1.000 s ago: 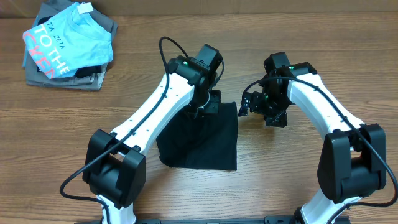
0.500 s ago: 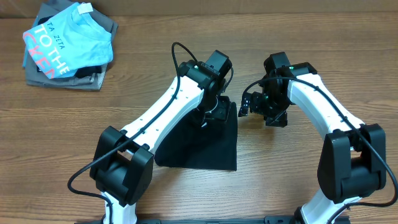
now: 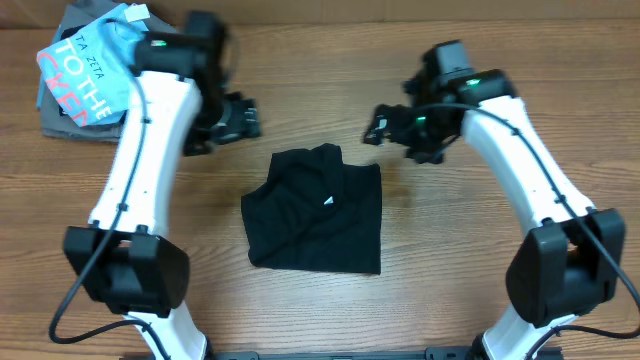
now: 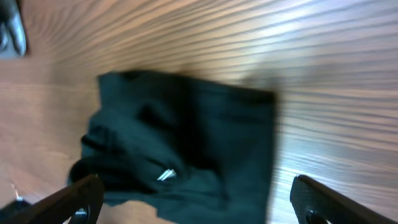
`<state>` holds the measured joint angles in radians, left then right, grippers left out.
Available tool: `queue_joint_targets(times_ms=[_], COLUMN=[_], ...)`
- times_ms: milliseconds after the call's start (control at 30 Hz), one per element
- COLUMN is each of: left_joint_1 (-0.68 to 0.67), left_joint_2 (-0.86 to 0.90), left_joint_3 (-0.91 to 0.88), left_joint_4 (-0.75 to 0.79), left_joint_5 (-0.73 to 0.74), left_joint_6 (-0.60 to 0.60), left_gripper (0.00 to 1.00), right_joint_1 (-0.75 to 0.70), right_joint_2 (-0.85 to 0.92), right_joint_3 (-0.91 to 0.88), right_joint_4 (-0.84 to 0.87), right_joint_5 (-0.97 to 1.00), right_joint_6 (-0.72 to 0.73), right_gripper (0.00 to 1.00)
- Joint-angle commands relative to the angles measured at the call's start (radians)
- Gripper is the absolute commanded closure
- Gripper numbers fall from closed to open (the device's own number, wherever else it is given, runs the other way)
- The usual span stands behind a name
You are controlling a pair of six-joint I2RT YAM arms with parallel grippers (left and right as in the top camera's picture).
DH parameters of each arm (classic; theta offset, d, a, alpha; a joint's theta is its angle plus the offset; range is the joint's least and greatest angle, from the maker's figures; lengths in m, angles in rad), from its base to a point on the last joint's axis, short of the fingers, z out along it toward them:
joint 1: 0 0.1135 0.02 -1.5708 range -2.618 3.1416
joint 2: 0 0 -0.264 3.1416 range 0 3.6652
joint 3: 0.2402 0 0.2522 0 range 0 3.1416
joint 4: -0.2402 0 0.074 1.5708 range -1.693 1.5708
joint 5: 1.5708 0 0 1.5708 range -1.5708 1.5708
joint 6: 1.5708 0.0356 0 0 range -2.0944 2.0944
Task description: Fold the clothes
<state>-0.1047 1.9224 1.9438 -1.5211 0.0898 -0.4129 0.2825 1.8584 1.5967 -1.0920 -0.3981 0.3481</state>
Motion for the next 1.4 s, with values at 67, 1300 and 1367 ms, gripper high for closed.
queue_joint_targets(times_ms=[67, 1300, 1367], left_joint_1=[0.095, 0.125, 0.122], left_joint_2=[-0.015, -0.015, -0.015], left_joint_3=[-0.092, -0.347, -0.347], left_joint_4=[0.01, 0.134, 0.134], left_joint_5=[-0.048, -0.045, -0.045], left_joint_6=[0.005, 0.01, 0.01], left_gripper=[0.0, 0.0, 0.0], right_joint_1=[0.185, 0.195, 0.167], right_joint_2=[0.032, 0.175, 0.175], right_joint_3=[0.02, 0.02, 0.02], right_joint_4=[0.08, 0.025, 0.008], right_joint_5=[0.131, 0.487, 0.484], right_joint_6=[0.187, 0.243, 0.217], right_gripper=[0.0, 0.77, 0.55])
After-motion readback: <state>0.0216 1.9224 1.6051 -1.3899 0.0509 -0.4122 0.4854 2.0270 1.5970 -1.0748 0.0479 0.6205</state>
